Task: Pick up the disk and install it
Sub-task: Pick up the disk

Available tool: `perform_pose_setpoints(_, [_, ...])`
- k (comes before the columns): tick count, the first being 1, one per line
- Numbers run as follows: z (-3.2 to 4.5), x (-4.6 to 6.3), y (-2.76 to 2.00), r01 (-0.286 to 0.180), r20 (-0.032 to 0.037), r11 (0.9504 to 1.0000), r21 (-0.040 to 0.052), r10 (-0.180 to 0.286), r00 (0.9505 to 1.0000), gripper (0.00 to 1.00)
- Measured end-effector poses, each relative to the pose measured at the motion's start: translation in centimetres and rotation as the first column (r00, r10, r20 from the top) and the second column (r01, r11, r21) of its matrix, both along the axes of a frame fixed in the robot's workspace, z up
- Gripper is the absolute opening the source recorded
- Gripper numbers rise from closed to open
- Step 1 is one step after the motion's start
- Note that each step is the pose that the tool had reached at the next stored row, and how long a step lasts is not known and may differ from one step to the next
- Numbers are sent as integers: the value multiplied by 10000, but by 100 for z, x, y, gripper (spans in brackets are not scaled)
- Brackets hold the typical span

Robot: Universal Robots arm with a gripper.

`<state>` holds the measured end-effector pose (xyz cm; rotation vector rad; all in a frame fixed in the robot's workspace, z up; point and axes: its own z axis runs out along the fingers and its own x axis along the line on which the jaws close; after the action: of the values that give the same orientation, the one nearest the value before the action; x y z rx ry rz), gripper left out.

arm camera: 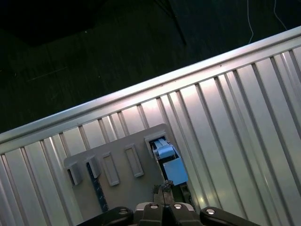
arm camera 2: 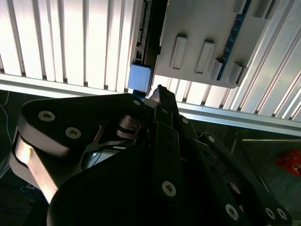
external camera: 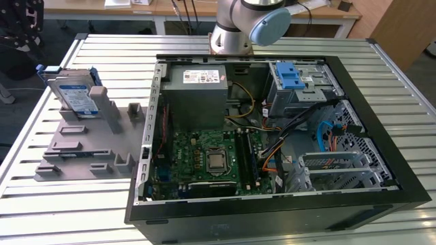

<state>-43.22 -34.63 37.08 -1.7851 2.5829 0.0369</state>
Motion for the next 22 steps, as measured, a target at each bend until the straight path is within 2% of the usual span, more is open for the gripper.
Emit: perform_pose_setpoints(22, [-37, 0, -2, -70, 8, 10000, -2, 70, 10000, 11])
